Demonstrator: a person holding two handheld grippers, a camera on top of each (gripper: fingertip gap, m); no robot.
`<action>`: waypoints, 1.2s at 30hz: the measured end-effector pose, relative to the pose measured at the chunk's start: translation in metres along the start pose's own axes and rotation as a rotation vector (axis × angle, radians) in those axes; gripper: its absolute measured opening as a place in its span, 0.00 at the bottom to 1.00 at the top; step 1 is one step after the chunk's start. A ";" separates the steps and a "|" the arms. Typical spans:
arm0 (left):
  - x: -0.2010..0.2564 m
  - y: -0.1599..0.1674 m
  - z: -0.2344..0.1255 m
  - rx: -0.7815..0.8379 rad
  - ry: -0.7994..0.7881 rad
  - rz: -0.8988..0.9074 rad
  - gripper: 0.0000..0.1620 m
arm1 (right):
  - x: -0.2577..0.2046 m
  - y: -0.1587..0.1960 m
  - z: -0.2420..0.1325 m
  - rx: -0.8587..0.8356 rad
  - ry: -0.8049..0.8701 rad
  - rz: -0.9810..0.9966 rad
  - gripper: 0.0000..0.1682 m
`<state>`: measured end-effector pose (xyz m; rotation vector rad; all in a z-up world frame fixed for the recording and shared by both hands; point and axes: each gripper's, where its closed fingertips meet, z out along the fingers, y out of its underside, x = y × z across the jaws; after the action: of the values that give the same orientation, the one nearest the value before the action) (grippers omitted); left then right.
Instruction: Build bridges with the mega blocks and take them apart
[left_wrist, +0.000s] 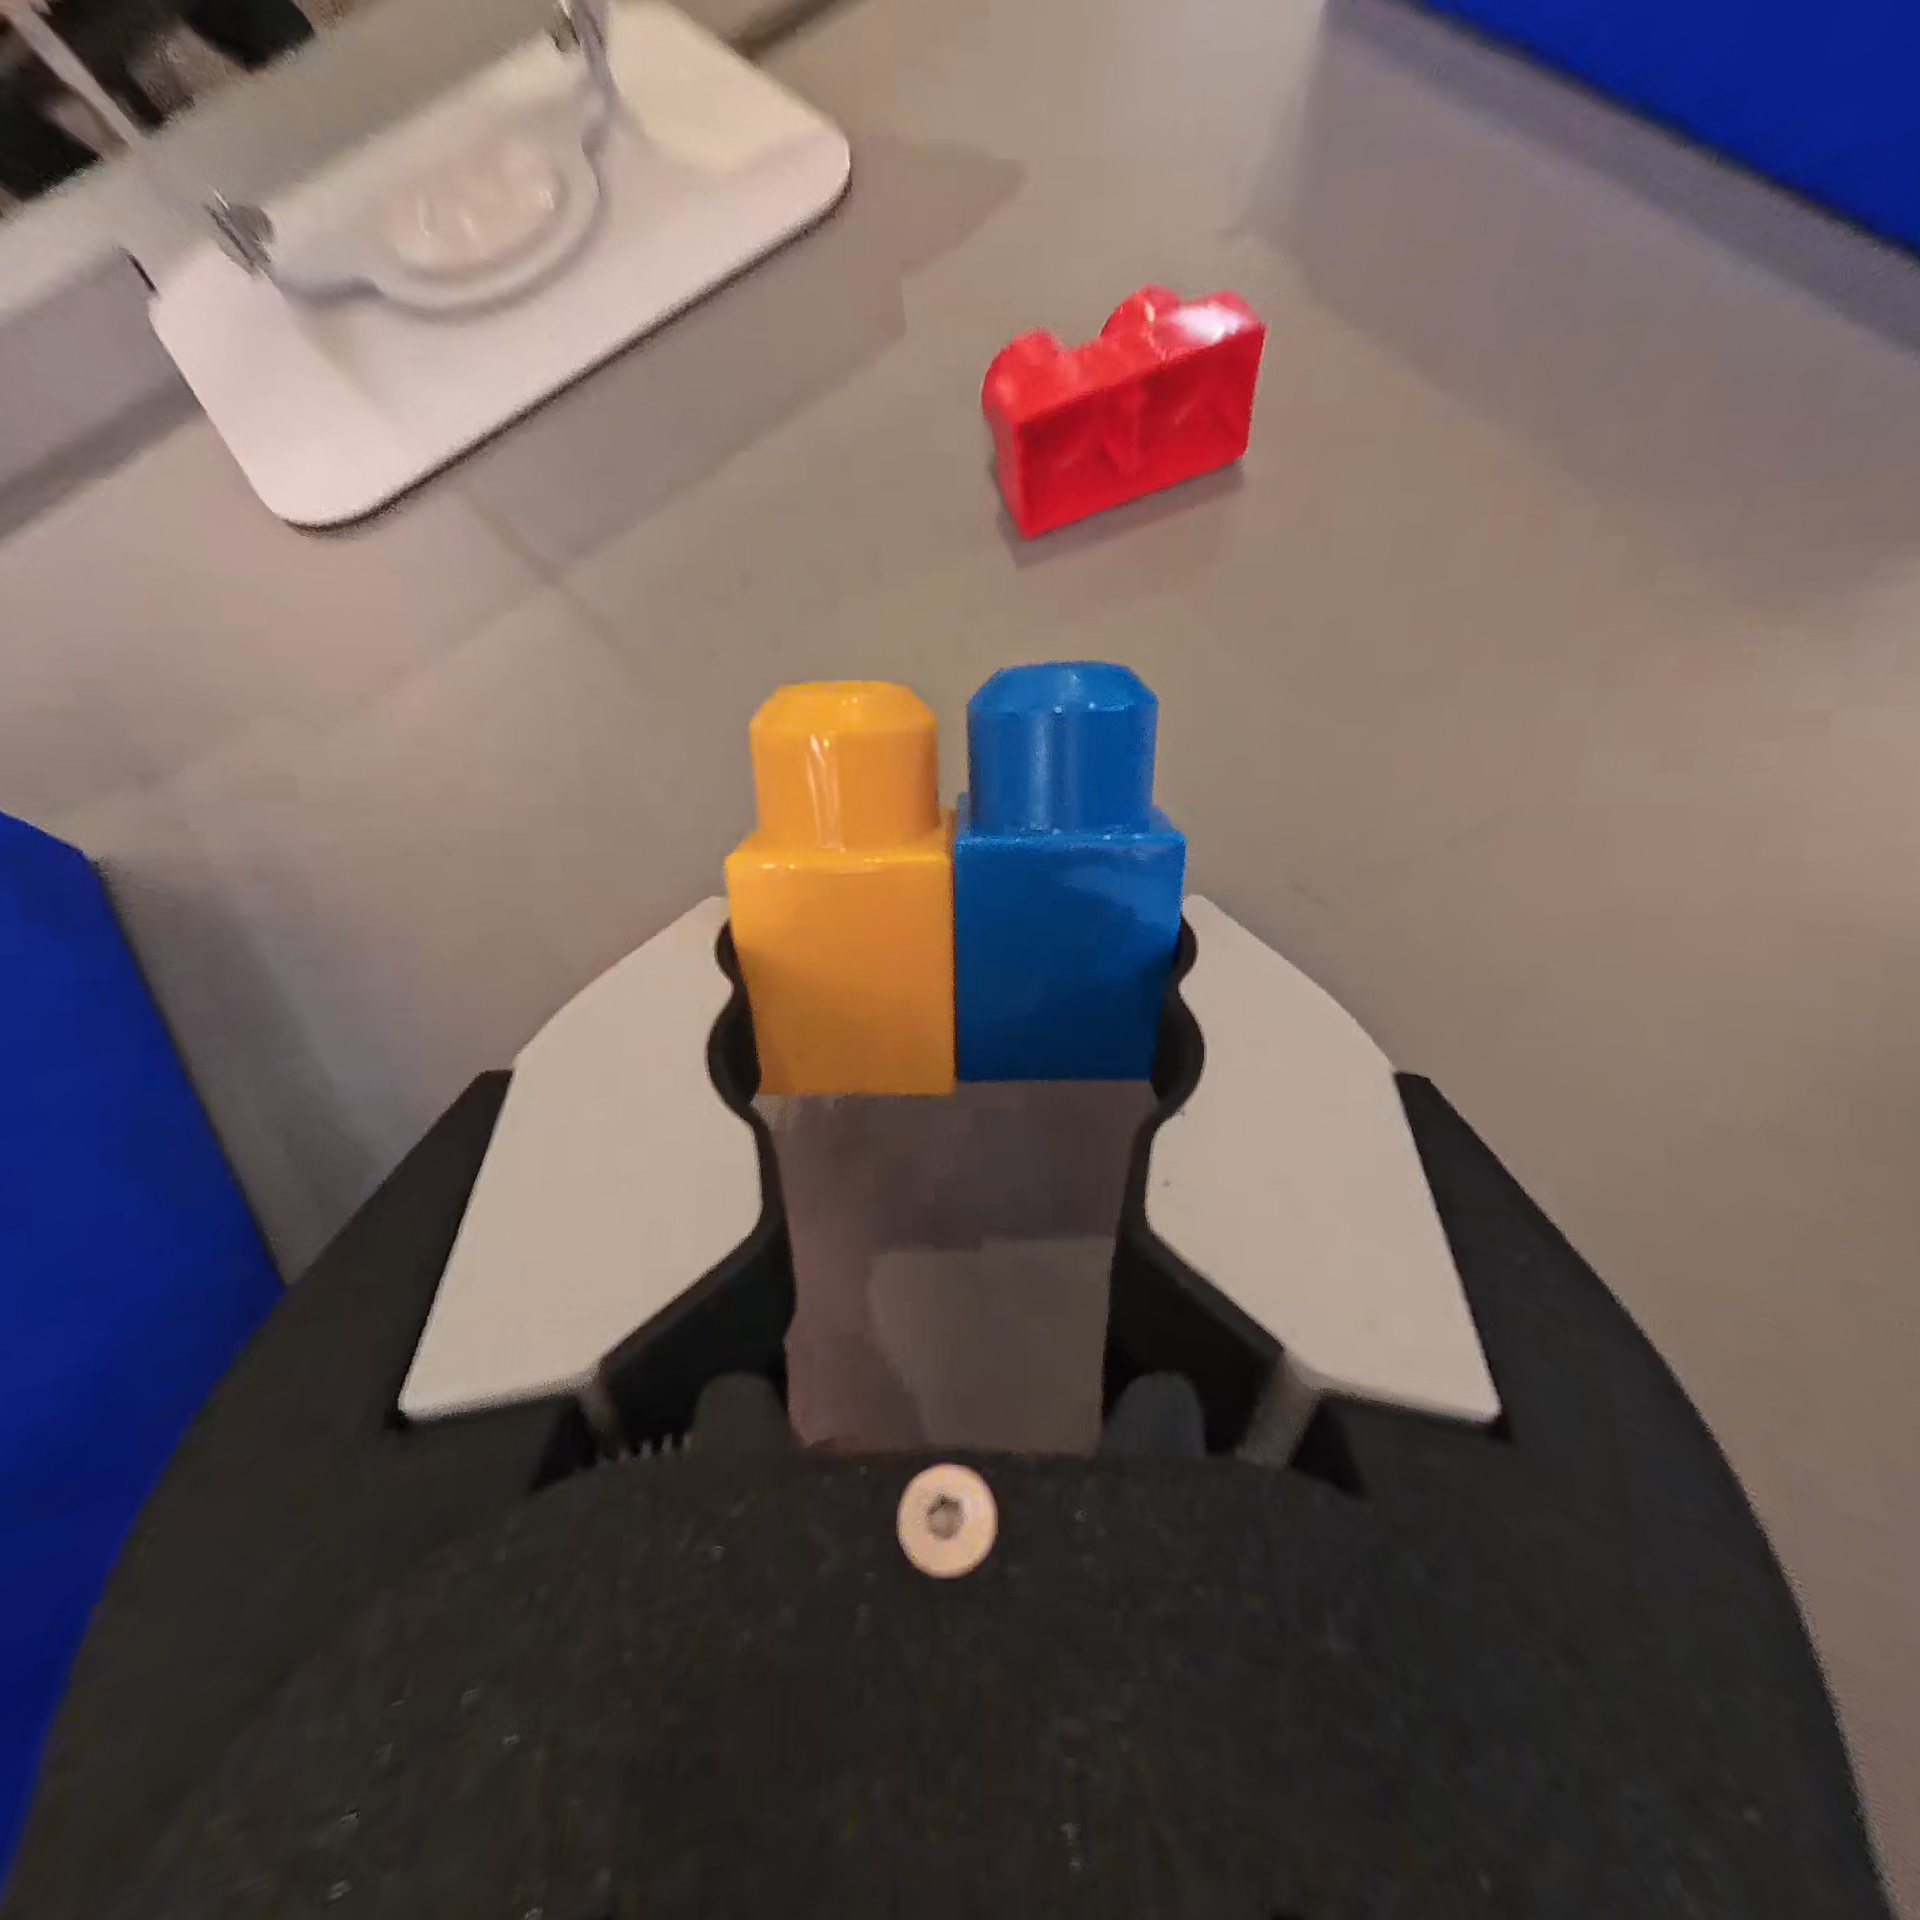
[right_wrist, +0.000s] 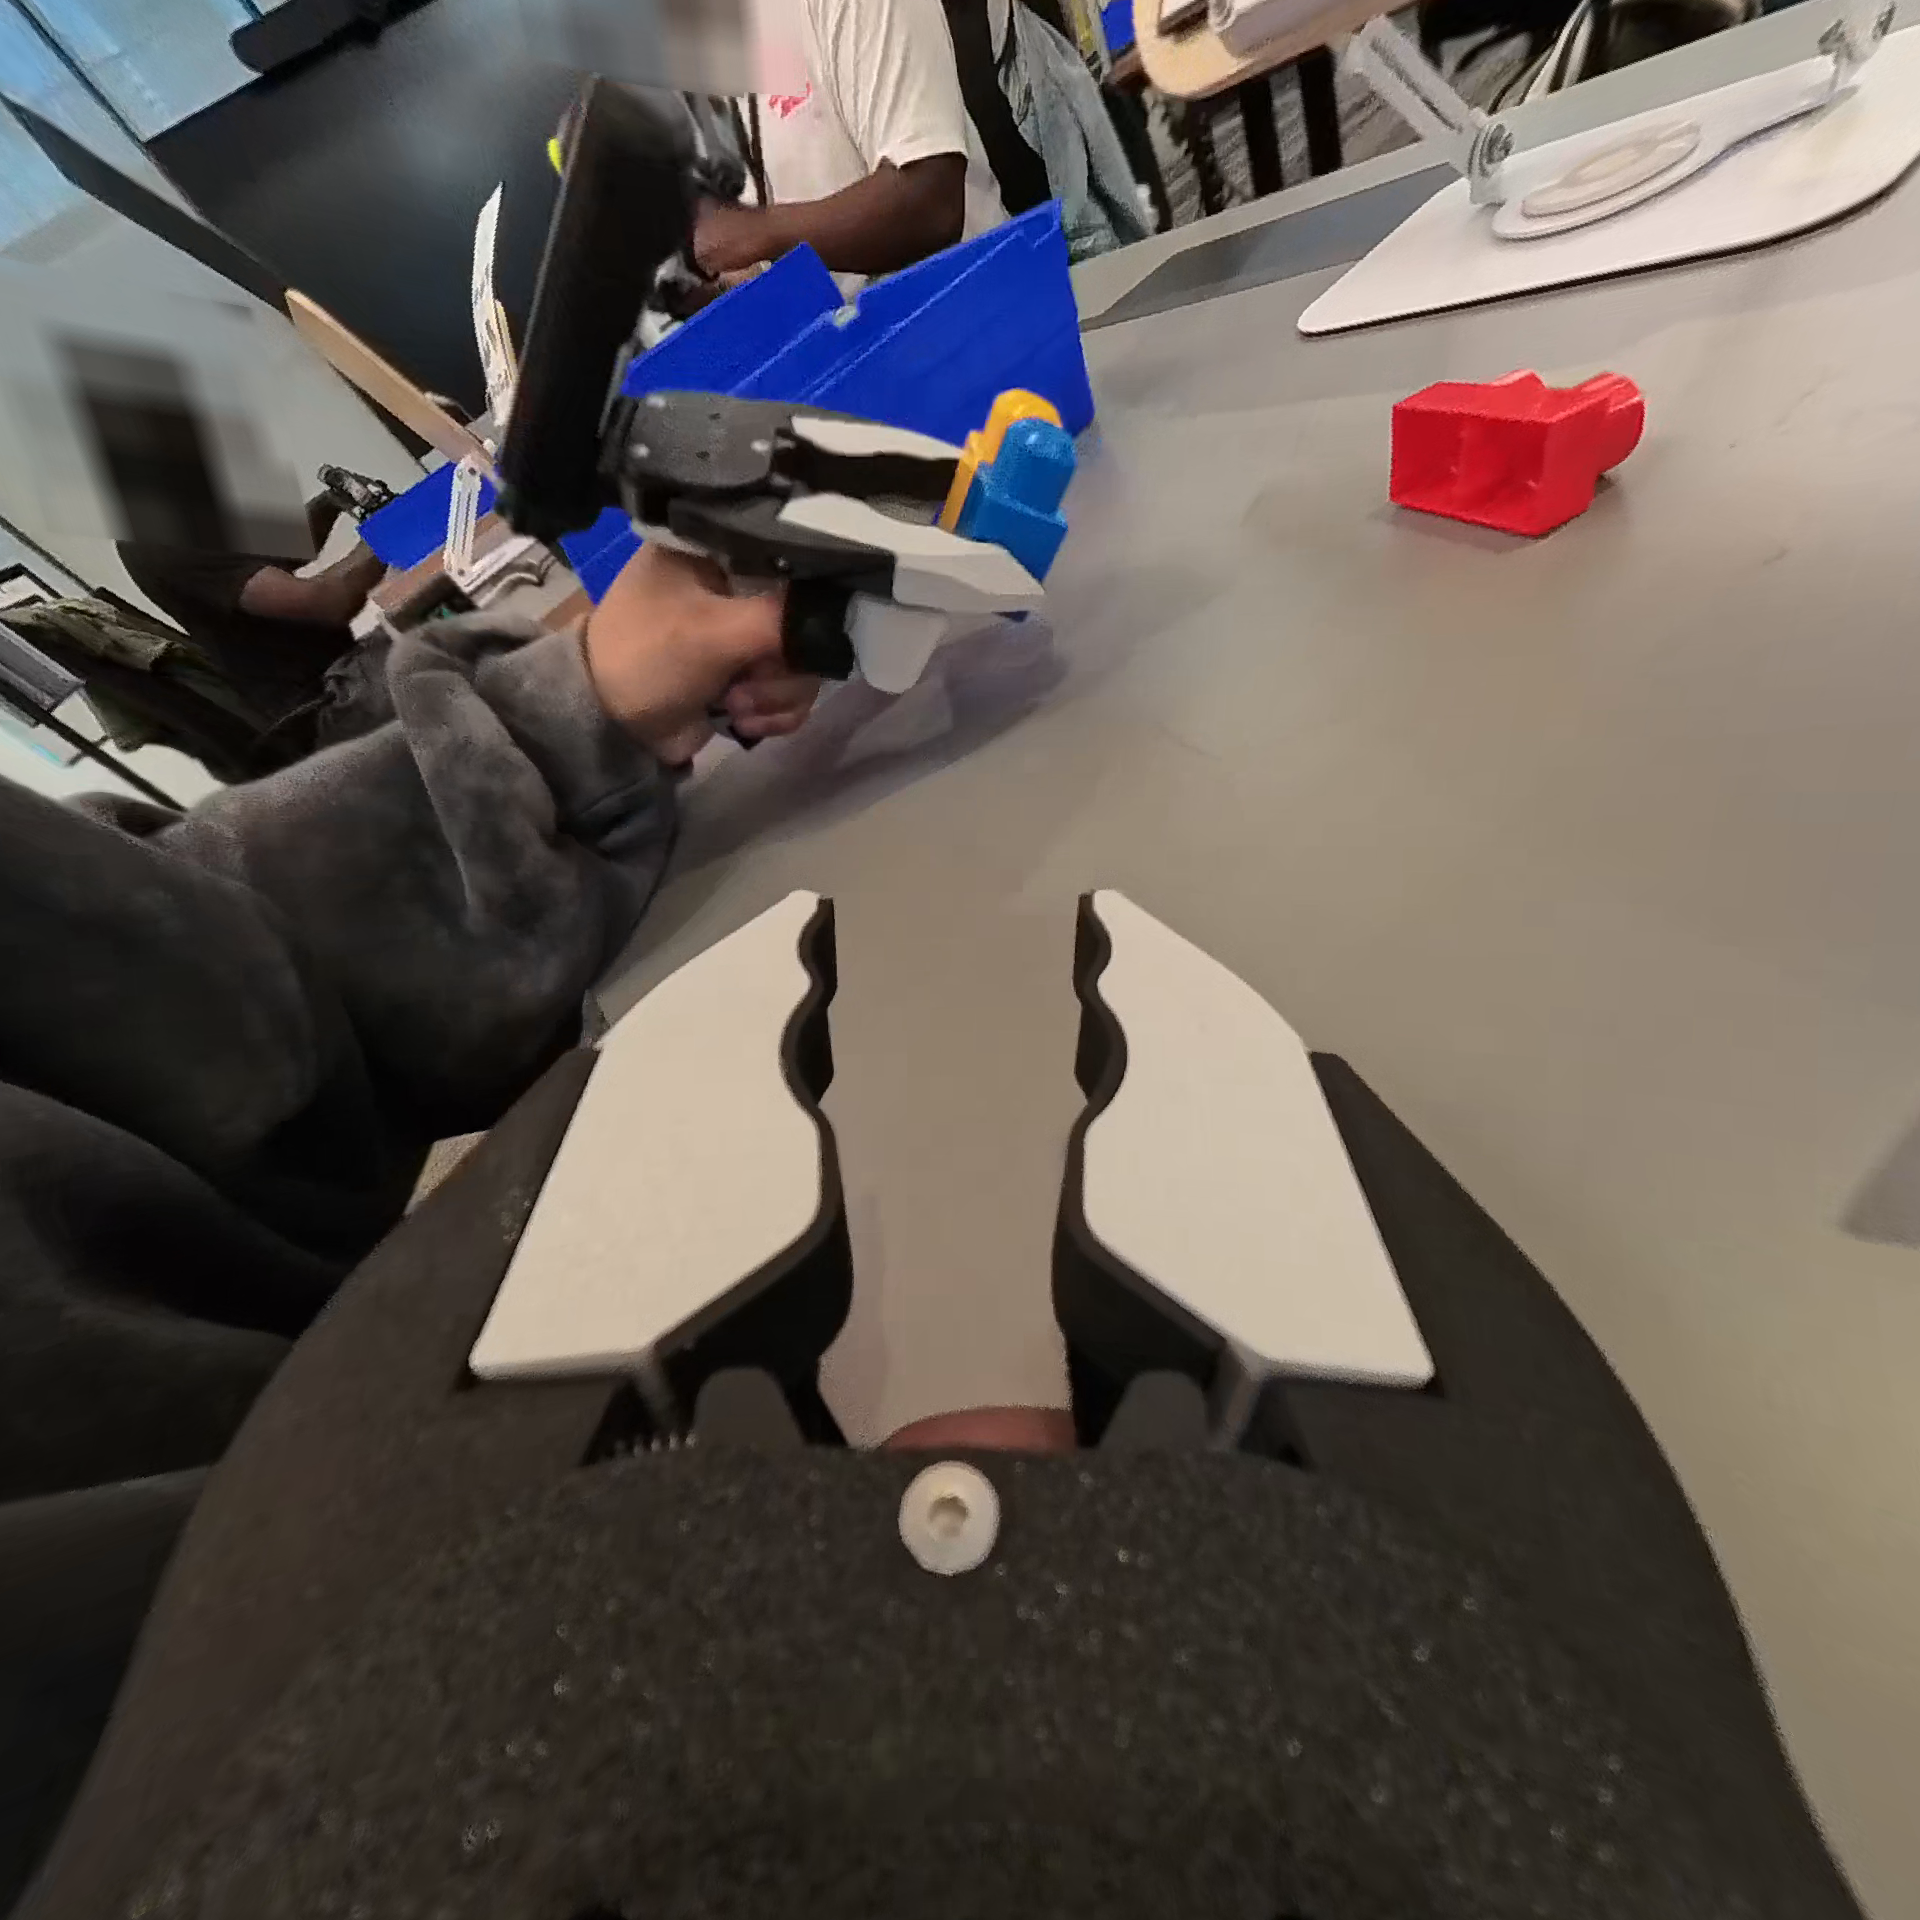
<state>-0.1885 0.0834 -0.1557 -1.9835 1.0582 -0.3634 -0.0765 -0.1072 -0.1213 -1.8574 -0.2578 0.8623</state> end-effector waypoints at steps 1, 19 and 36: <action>0.000 0.000 -0.002 0.034 0.004 -0.001 0.46 | 0.003 -0.005 0.002 -0.022 0.001 -0.002 0.26; 0.020 0.002 -0.019 0.182 0.145 0.009 0.46 | 0.139 -0.145 0.111 -0.874 -0.227 -0.764 0.34; 0.014 0.005 -0.004 0.112 0.143 -0.020 0.46 | 0.175 -0.068 0.164 -1.128 -0.341 -1.050 0.28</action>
<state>-0.1852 0.0686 -0.1592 -1.8921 1.0832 -0.5699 -0.0459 0.1341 -0.1747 -2.0393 -2.0449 0.2163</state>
